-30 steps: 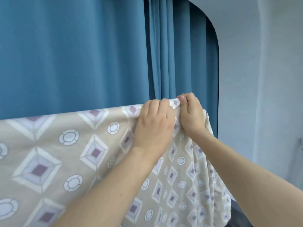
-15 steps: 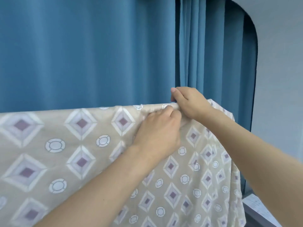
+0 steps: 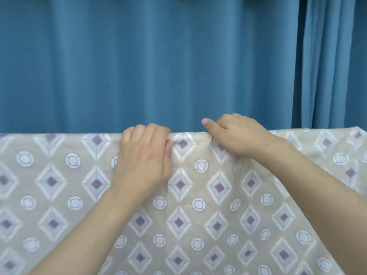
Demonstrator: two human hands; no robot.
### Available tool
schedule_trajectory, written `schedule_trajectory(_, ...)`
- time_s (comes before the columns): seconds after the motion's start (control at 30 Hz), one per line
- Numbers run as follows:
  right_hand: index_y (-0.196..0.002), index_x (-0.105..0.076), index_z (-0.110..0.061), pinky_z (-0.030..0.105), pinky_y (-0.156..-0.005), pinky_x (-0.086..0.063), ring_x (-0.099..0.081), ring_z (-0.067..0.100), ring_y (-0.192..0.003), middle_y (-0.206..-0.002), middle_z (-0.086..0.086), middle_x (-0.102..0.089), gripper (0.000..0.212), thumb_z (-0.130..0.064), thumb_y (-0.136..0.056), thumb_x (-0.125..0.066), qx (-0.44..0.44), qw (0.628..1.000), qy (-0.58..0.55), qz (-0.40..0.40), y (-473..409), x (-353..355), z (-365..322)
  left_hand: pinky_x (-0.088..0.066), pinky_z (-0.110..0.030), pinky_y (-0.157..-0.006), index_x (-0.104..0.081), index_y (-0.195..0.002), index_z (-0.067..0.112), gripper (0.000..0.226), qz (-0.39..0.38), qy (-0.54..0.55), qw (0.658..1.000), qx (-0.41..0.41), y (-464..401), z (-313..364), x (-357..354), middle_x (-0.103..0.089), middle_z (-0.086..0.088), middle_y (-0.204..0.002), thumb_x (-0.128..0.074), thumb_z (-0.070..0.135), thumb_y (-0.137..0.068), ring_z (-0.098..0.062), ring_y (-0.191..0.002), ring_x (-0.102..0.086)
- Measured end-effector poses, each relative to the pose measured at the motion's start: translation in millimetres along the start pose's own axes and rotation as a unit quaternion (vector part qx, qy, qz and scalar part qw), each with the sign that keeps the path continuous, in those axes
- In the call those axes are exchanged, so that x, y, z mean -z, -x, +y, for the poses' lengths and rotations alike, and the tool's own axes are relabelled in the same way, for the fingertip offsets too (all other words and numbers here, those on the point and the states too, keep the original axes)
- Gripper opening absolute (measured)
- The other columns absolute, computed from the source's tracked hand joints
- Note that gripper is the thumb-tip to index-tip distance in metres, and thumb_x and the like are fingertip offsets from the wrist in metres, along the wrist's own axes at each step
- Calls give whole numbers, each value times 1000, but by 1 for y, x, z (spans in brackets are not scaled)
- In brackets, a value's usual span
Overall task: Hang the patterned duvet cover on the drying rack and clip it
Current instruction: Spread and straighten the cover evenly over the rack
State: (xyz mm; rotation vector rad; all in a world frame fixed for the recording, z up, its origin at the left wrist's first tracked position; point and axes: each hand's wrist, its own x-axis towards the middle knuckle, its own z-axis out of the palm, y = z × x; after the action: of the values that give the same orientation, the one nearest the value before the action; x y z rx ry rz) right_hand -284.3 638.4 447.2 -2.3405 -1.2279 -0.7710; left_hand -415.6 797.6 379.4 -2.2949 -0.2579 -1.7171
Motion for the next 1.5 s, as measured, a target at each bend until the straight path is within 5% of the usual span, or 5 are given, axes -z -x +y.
schedule_trajectory(0.17, -56, -36, -11, 32, -54, -33, -49, 25, -56, -55, 4, -48, 63, -53, -99, -21, -18, 997, 53, 58, -1, -12, -16, -35, -34, -88, -65, -94, 7, 19, 81, 117, 990, -23, 6, -10, -7, -67, 0, -102, -58, -7, -83, -21, -94, -57)
schedule_trajectory(0.37, -55, -38, -9, 32, -53, -28, -45, 22, -55, -56, 6, -49, 63, -50, -100, -20, -50, 991, 83, 95, 2, -19, -37, -42, -40, -87, -68, -85, 2, 12, 138, 109, 983, -57, 19, -10, -12, -66, -11, -90, -57, -4, -87, -34, -82, -58)
schedule_trajectory(0.63, -55, -36, -11, 33, -53, -28, -43, 25, -57, -57, 4, -45, 61, -48, -101, -22, -50, 994, 53, 75, -12, -27, -100, -38, -39, -69, -63, -80, 9, 10, -17, 99, 984, -146, 53, -58, -4, -55, -6, -81, -63, 0, -78, -30, -73, -50)
schedule_trajectory(1.07, -58, -42, -11, 34, -55, -28, -43, 17, -56, -60, 4, -48, 65, -51, -101, -14, 108, 992, 47, 54, -42, -68, -251, -28, -58, -108, -53, -125, 2, 49, 121, -43, 990, 59, 82, -228, 72, -44, -16, -127, -63, 17, -79, -40, -122, -45)
schedule_trajectory(1.5, -60, -44, -16, 34, -59, -28, -37, 14, -54, -63, 2, -45, 56, -43, -102, -17, 151, 987, 0, 63, -68, -99, -357, -35, -39, -70, -54, -80, 15, 28, 65, -110, 982, 136, 94, -296, 98, -56, 3, -70, -54, 37, -96, -26, -72, -49)
